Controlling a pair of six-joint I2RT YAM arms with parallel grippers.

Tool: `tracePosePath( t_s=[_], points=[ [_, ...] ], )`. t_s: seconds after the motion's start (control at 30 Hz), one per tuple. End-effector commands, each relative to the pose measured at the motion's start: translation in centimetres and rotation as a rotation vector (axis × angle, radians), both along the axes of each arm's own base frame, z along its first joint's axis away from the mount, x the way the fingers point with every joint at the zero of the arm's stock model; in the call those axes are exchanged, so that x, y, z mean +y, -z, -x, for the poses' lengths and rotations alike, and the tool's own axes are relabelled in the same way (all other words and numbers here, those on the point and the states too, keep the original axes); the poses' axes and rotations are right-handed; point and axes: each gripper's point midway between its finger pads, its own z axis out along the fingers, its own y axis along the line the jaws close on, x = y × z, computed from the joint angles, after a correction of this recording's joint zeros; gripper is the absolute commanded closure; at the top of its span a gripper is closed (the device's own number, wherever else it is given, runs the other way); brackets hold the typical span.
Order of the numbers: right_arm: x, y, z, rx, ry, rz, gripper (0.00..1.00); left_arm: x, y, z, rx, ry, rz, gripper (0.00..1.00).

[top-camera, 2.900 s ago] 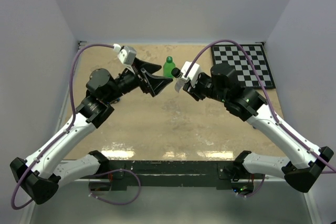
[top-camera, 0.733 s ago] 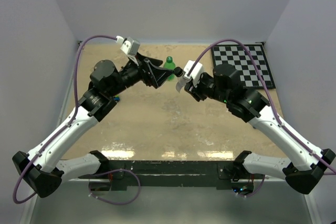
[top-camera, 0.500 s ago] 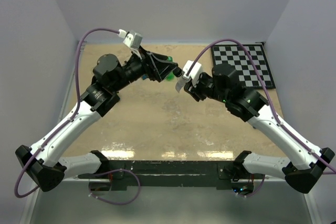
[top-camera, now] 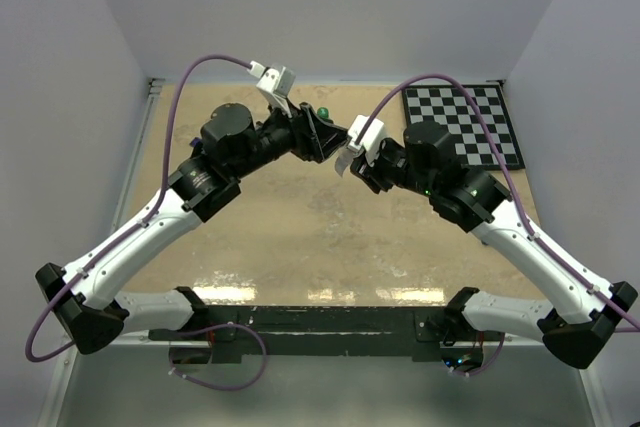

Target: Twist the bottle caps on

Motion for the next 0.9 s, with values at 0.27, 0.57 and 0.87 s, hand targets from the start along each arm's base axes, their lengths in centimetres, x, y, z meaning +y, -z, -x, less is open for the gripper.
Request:
tracePosePath(
  t_s=[0.27,0.57,0.87],
  points=[
    [0.2,-2.5,0.4,-0.045,-0.011,-0.071,1.0,-0.3,-1.5,1.0,0.002,0.001,0.022,0.68],
    [1.2,-2.4,1.9,-0.005,-0.097,-0.098,1.0,0.0,-1.4,3.0,-0.204,0.112,-0.077,1.0],
    [4.0,-2.8,7.7,0.097,-0.481,-0.101,1.0,1.1,2.7,9.7,-0.724,0.583,-0.277,1.0]
  ],
)
